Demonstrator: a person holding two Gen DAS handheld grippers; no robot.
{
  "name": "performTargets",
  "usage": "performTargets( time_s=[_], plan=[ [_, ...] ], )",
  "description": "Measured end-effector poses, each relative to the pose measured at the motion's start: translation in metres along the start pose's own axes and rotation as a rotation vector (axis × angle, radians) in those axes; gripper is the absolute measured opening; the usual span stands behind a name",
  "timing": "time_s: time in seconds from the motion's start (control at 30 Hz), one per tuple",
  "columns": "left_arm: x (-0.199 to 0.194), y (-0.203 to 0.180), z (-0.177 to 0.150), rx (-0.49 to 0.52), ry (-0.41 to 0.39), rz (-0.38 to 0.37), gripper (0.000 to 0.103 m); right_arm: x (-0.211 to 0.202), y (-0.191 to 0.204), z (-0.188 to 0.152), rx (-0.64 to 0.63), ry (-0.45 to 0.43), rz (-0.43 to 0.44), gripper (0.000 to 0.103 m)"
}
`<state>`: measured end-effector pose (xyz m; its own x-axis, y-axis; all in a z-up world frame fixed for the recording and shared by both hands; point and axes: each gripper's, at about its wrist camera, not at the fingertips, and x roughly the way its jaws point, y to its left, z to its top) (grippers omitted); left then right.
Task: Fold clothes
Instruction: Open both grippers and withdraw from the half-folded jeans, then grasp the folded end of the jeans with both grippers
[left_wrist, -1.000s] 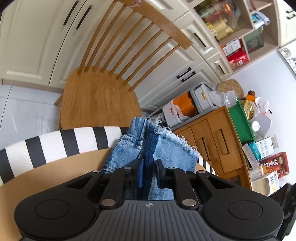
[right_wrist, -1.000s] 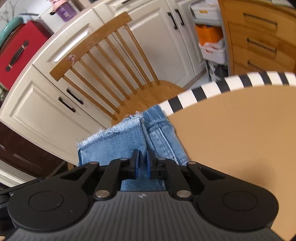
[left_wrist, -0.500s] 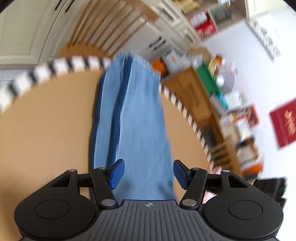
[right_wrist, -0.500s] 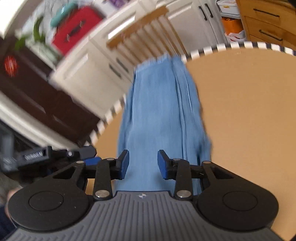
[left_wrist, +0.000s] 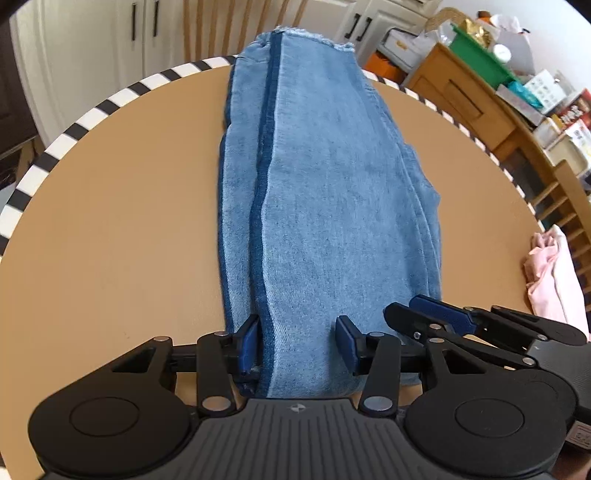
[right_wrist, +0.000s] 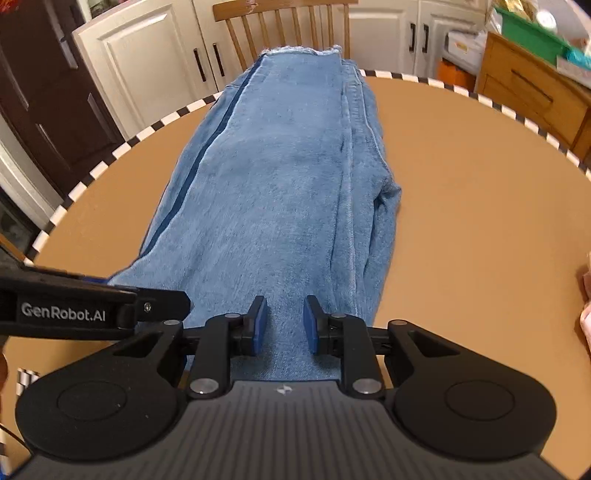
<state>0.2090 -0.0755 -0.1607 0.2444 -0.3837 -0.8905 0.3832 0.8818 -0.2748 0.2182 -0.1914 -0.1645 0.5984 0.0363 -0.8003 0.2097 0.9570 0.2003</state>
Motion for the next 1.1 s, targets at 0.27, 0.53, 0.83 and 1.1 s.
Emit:
performTargets(
  time_s=[0.27,0.53,0.83,1.1],
  plan=[
    [-0.006,-0.003,-0.018,-0.013,0.021,0.049,0.051,-0.02,-0.006,-0.024,0.056,0.022,0.08,0.022],
    [-0.004,-0.009,-0.026,-0.005,-0.007,0.106,0.06,-0.008,-0.007,-0.027,0.063,0.017,0.104,0.022],
    [-0.027,0.05,-0.05,-0.394,0.035,-0.153,0.062,-0.034,-0.112,-0.048,0.665,-0.017,0.373,0.053],
    [-0.003,0.082,-0.066,-0.665,0.038,-0.313,0.061,-0.004,-0.136,-0.076,0.918,0.073,0.473,0.051]
  ],
)
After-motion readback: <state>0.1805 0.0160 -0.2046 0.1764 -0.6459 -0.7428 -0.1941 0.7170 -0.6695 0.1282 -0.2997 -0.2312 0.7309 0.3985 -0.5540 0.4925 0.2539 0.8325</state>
